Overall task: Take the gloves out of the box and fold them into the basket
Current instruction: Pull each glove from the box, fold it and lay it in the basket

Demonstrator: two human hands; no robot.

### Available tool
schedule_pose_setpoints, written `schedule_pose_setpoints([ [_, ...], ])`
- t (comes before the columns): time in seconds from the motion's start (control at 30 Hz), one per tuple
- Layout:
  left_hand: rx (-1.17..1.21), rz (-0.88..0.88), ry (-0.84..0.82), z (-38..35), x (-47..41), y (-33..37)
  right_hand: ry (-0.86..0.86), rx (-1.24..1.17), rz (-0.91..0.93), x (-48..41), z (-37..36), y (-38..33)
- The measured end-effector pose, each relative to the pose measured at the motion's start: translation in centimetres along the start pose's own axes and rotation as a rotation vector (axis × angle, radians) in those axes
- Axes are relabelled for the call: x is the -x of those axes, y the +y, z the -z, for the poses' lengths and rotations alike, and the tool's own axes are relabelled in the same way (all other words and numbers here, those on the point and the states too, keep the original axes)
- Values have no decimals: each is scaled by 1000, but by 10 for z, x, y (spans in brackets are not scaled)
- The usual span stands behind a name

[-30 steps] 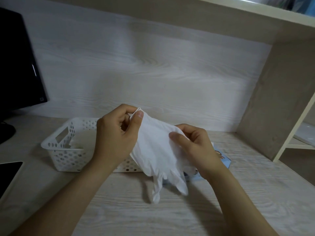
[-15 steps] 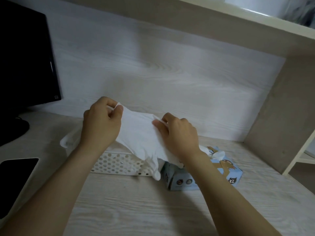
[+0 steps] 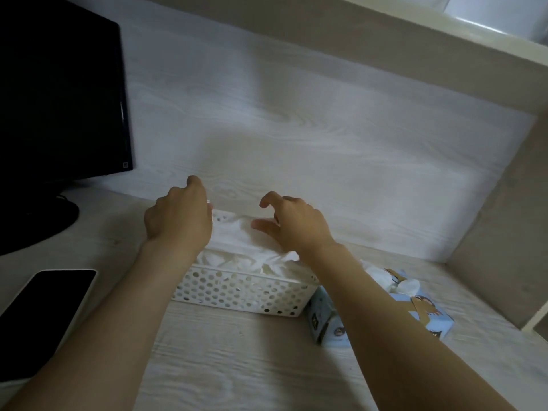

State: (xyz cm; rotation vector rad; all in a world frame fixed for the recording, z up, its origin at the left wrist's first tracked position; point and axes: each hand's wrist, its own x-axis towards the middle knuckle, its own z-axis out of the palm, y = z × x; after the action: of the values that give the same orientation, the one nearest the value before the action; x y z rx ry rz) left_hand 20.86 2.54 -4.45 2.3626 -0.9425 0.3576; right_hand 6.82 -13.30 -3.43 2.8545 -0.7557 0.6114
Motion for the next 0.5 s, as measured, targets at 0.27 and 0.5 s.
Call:
schedule_pose_setpoints([
  [0.27,252,-268,-244,0,3,4,-242,-294,104,10,32,-4],
  [0.5,209,-250,-610,0,4,4,-647,-249,-81,26,38,-7],
])
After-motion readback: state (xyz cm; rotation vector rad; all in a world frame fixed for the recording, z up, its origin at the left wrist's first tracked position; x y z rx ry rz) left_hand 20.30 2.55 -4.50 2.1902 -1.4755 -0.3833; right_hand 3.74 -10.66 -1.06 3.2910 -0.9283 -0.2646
